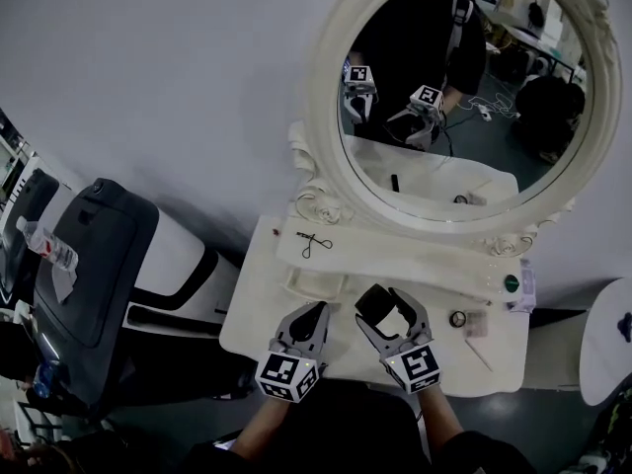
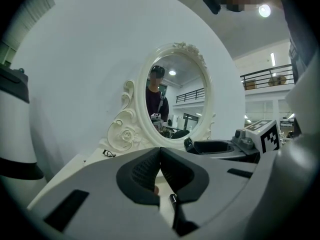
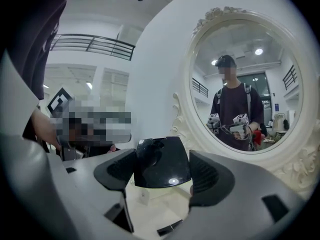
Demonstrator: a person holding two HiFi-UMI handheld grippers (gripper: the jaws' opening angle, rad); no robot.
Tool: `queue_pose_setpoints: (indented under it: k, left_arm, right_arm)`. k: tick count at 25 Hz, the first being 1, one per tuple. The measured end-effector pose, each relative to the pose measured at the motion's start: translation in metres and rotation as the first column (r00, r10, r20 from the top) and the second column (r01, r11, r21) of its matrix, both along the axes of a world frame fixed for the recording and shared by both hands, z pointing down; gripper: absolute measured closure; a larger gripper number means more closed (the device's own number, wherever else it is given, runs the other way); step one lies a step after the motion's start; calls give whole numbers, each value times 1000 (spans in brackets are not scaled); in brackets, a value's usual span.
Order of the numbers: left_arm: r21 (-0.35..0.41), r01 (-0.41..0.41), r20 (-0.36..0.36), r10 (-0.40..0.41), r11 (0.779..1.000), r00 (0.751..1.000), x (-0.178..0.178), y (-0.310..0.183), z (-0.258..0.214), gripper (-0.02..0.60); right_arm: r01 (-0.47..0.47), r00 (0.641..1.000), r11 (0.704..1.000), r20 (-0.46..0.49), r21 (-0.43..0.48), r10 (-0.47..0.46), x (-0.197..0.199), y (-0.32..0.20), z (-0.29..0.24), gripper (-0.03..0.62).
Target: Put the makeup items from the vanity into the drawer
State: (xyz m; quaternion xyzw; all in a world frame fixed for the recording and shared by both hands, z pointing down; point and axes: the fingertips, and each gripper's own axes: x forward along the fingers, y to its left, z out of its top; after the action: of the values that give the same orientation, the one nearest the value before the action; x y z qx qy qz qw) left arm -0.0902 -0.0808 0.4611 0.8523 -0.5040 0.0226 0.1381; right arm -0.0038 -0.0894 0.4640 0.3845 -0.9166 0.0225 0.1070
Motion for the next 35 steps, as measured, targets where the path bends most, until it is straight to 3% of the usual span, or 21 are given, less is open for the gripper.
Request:
queue_pose_setpoints:
  k: [11,19,35]
  left_arm:
    - [-50,119,-13,-120,992,993,-48,-4,16,566]
    - [-90,141,4,-141,986,990,-66,-15,38,566]
    - [-195,157,9,-159,968,987,-93,-37,91,566]
  right_arm:
    - [136,988,991,-72,-11,-137,-58,-20,22,240]
    - [200,959,980,-200,-20,-200,-98,-43,68,240]
    - [247,915,969,-327,-16,-238,-137,-69,119,240]
